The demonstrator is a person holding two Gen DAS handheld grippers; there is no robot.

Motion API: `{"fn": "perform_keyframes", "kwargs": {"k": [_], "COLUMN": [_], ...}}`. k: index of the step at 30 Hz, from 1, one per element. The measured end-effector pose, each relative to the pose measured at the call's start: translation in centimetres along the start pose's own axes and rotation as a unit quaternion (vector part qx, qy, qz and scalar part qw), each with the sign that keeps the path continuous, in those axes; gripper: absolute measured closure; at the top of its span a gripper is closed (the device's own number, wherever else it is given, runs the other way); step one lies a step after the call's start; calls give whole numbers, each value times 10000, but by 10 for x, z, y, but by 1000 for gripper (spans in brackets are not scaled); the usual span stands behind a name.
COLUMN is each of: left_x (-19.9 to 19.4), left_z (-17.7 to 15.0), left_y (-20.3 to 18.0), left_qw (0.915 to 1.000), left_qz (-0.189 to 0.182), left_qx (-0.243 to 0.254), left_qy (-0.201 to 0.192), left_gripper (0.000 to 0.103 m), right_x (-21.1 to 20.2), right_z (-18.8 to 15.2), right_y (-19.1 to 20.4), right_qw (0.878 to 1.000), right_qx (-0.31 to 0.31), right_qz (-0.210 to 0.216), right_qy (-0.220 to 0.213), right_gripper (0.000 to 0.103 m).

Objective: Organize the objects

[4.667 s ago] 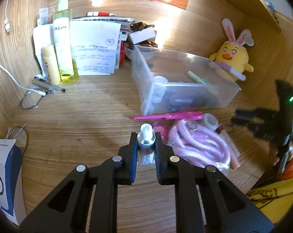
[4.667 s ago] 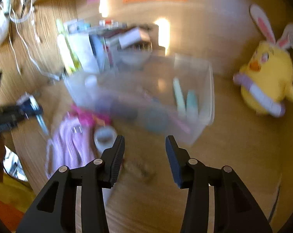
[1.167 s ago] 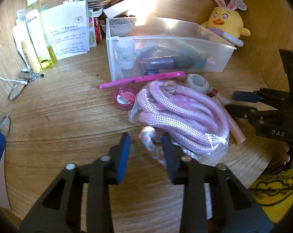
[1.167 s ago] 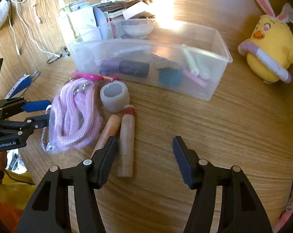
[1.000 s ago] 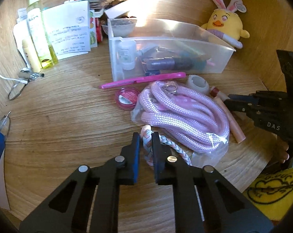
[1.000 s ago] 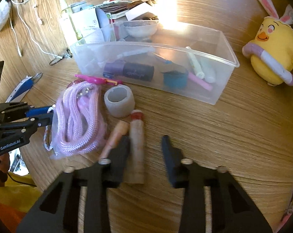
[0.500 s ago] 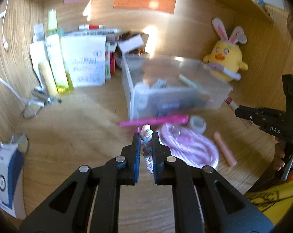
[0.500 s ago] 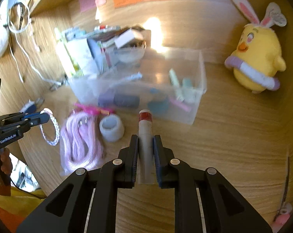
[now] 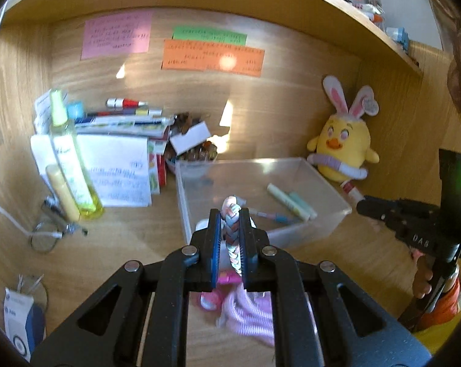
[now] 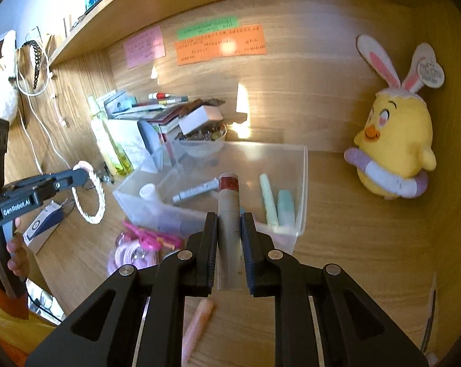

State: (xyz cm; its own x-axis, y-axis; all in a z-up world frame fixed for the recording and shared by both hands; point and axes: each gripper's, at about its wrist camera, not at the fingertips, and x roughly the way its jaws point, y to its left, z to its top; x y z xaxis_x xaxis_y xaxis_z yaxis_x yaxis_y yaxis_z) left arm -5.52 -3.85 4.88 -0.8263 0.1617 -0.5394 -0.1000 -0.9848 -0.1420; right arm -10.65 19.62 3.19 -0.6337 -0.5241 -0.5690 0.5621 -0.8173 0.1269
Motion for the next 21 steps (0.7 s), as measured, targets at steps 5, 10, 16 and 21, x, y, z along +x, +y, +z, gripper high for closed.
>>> {"fn": "perform_keyframes", "kwargs": {"k": [5,10,16,21], "left_x": [18,43,68,87], "left_z": [16,22,22,19], "left_y": [4,8,6,9], "left_qw": [9997,9987,9990,9982], "left_qz": [-176,-373,-223,-158], "left_qx": [-150,-270,-159,-129], "left_qy": [36,223,355,559], "left_gripper": [93,93,93,93], "right_x": [9,28,55,78], "right_z": [11,17,18,18], "right_y": [-6,-10,-13,-13], "right_qw": [10000,10000,9996,9987], "right_qx": [51,20,9,10], "right_qz": [-30,-43,-18,35], "right_qy": [-50,58,285,510], "right_gripper": [89,89,89,89]}}
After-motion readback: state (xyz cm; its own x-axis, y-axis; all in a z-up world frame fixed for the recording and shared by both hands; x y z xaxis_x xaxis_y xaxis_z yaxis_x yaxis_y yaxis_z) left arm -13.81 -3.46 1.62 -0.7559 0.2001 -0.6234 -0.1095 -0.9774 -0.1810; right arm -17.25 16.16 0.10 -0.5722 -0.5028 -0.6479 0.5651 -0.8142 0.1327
